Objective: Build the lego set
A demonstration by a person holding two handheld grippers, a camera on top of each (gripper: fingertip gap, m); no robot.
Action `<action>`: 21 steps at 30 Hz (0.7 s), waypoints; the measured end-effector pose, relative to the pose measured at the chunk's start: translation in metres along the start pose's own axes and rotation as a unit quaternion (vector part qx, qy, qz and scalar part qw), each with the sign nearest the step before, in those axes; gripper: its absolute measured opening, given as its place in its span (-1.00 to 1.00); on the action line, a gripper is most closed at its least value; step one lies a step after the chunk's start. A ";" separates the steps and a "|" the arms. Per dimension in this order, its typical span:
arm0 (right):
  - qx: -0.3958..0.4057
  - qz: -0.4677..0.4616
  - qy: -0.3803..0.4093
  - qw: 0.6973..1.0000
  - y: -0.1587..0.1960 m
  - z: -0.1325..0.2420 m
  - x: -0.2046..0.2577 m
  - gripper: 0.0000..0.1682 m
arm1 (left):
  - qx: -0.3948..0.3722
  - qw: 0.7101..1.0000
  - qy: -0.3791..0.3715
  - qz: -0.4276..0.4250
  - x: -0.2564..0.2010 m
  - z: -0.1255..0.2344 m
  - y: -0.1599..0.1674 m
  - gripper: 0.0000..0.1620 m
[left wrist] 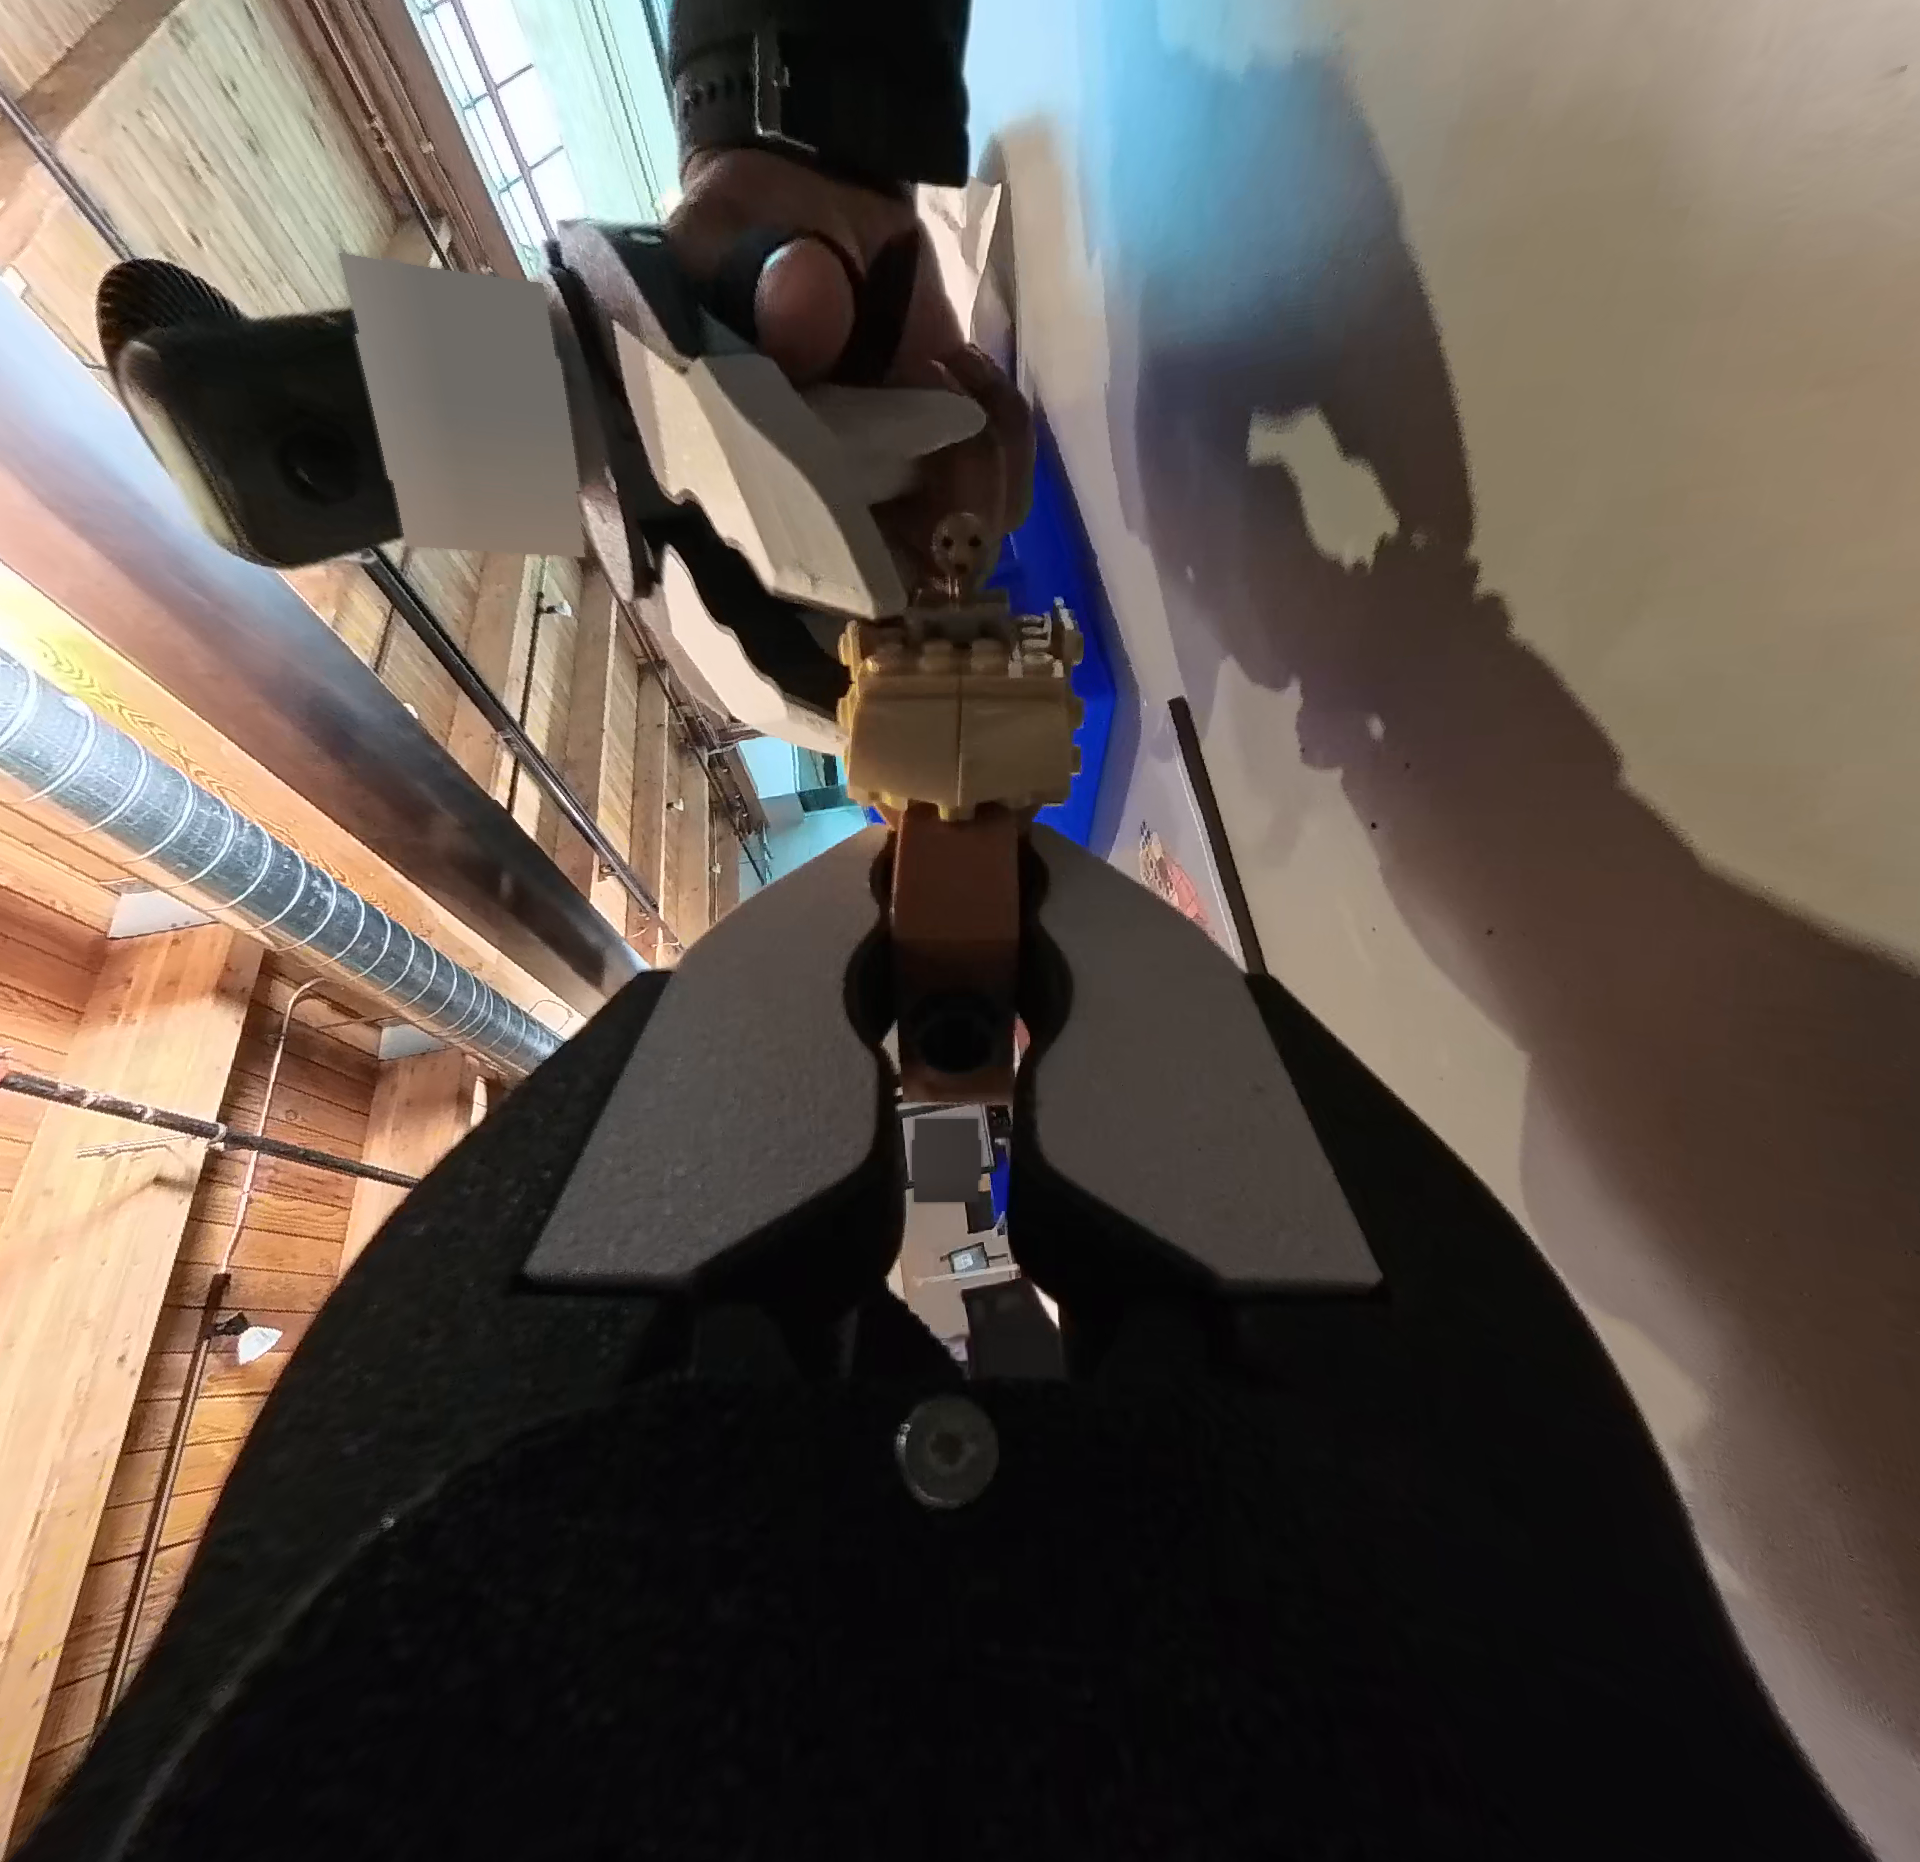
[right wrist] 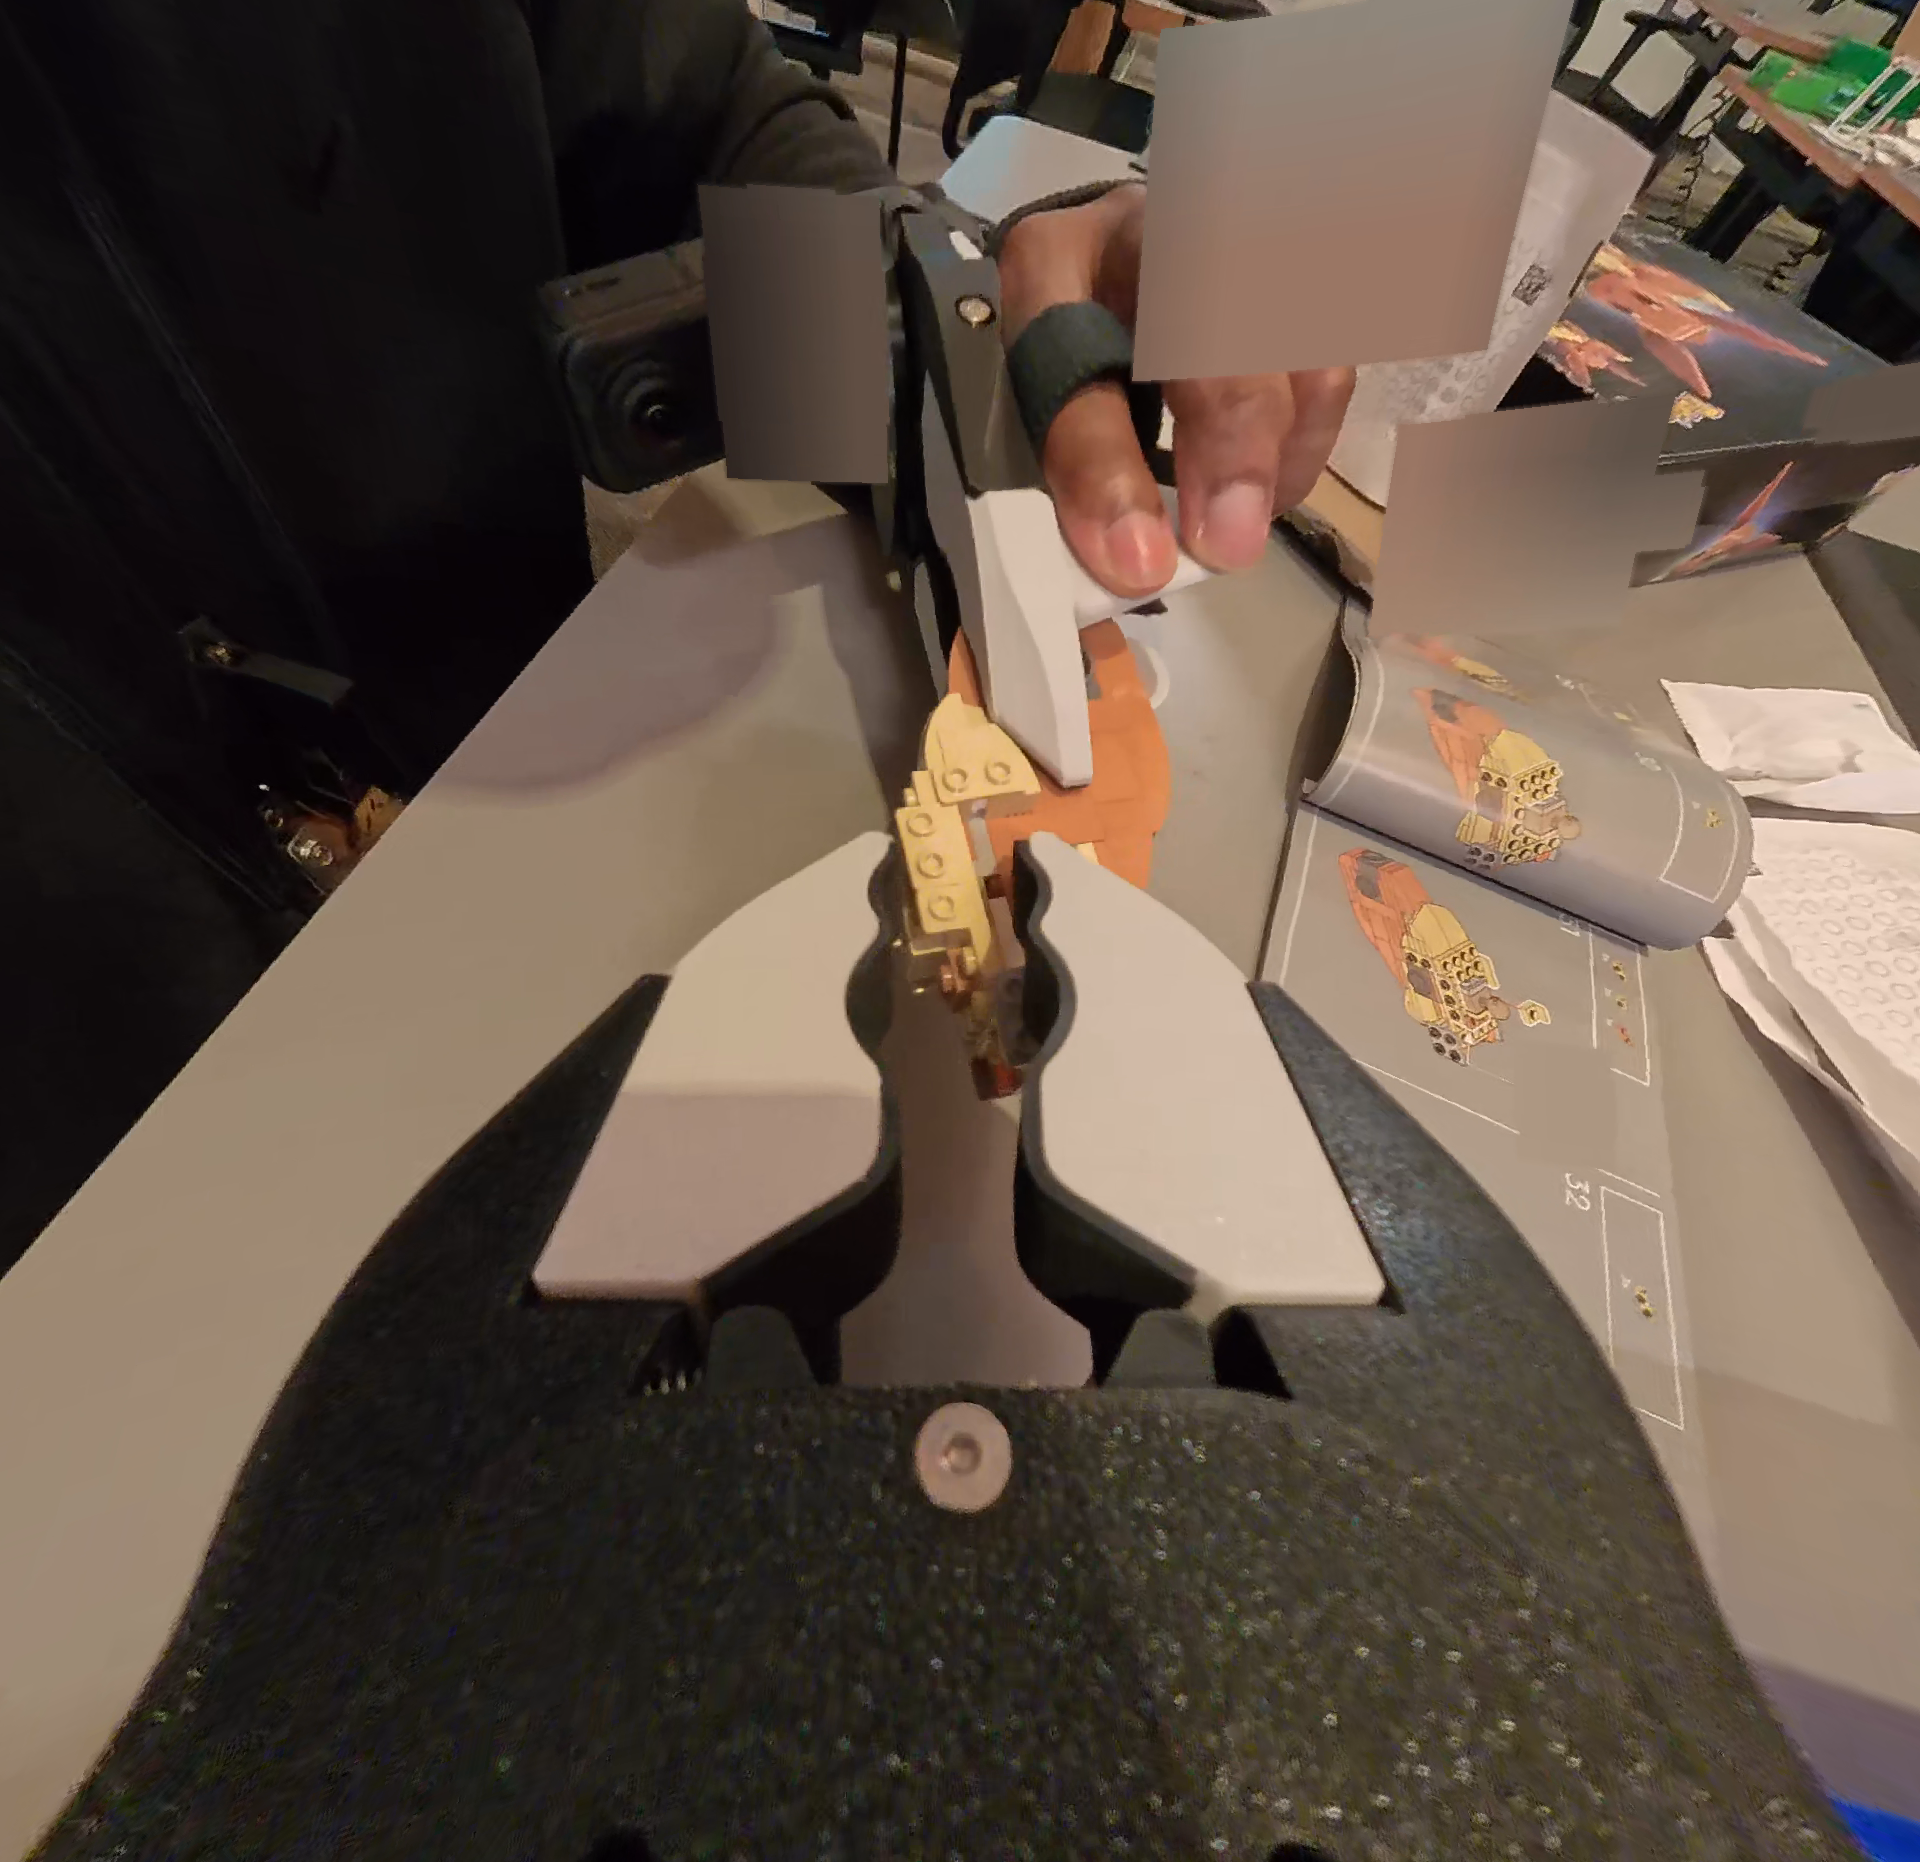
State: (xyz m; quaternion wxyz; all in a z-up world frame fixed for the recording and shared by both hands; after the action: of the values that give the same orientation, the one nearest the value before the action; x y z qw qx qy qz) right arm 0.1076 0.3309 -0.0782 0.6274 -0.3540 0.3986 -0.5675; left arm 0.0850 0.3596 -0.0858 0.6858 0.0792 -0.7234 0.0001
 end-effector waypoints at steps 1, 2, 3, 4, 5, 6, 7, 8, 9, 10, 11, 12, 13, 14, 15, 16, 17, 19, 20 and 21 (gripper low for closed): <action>-0.002 -0.002 0.000 1.000 0.000 0.000 -0.001 -0.77 | 0.001 1.000 0.000 -0.001 0.000 0.000 0.000 -0.78; -0.003 -0.005 0.000 1.000 0.000 0.000 -0.001 -0.77 | 0.001 1.000 -0.001 -0.001 0.000 0.000 0.001 -0.78; -0.003 -0.006 0.000 1.000 0.001 0.000 -0.001 -0.77 | 0.002 1.000 0.000 -0.002 0.000 0.000 0.001 -0.78; -0.003 -0.007 0.000 1.000 0.001 0.000 -0.001 -0.76 | 0.002 1.000 0.001 -0.002 -0.001 0.000 0.001 -0.78; -0.003 -0.008 -0.001 1.000 0.001 0.000 -0.001 -0.74 | 0.003 1.000 0.002 -0.002 -0.001 0.000 0.001 -0.78; -0.005 -0.009 -0.003 1.000 0.000 0.000 0.000 -0.74 | 0.004 1.000 0.003 -0.003 -0.001 0.000 0.001 -0.78; -0.007 -0.009 -0.004 1.000 0.000 0.000 0.000 -0.74 | 0.004 1.000 0.003 -0.003 -0.002 -0.001 0.001 -0.78; -0.006 -0.009 -0.004 1.000 0.000 0.000 0.000 -0.74 | 0.004 1.000 0.004 -0.004 -0.002 0.000 0.001 -0.78; -0.004 -0.007 -0.003 1.000 0.000 0.000 0.000 -0.74 | 0.004 1.000 0.004 -0.004 -0.002 -0.001 0.001 -0.78; -0.002 -0.006 -0.002 1.000 0.001 -0.001 0.000 -0.74 | 0.004 1.000 0.005 -0.003 -0.002 -0.001 0.001 -0.78; -0.003 -0.005 0.000 1.000 0.001 0.000 0.000 -0.76 | 0.003 1.000 0.005 -0.003 -0.002 0.000 0.001 -0.78; -0.005 -0.006 -0.001 1.000 0.001 0.000 0.000 -0.77 | 0.003 1.000 0.004 -0.004 -0.002 0.000 0.000 -0.78; -0.005 -0.006 -0.002 1.000 0.001 0.000 0.000 -0.77 | 0.004 1.000 0.005 -0.004 -0.002 0.000 0.000 -0.78; -0.005 -0.004 -0.003 1.000 0.001 0.000 0.000 -0.78 | 0.003 1.000 0.005 -0.004 -0.002 0.000 0.000 -0.78; -0.002 -0.001 -0.005 1.000 0.001 -0.001 0.001 -0.81 | 0.002 1.000 0.007 -0.004 -0.003 0.000 0.000 -0.78; 0.004 0.004 -0.006 1.000 0.002 -0.001 0.002 -0.85 | 0.005 1.000 0.009 -0.005 -0.003 0.000 0.000 -0.78; 0.005 0.008 -0.004 1.000 0.002 -0.001 0.002 -0.86 | 0.004 1.000 0.006 -0.007 -0.003 0.000 0.000 -0.78; 0.002 0.008 0.001 1.000 0.001 -0.001 0.001 -0.86 | 0.008 1.000 0.004 -0.005 -0.002 0.000 0.002 -0.78; 0.001 0.009 0.003 1.000 0.000 0.000 0.000 -0.86 | 0.009 1.000 0.004 -0.006 -0.001 0.000 0.002 -0.78; 0.003 0.009 0.002 1.000 0.000 0.000 0.001 -0.86 | 0.009 1.000 0.004 -0.007 -0.001 0.000 0.002 -0.78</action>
State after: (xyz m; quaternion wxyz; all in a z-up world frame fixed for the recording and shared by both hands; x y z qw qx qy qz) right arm 0.1075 0.3304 -0.0787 0.6327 -0.3475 0.4017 -0.5635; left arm 0.0847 0.3613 -0.0870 0.6877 0.0902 -0.7204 0.0019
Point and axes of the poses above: each gripper's, where its closed fingertips meet, z back along the fingers, y out of its underside, x = y × z across the jaws, the point moved 1 cm from there along z, back along the fingers, and after that the axes turned 10 degrees about -y, right-handed, at the moved point
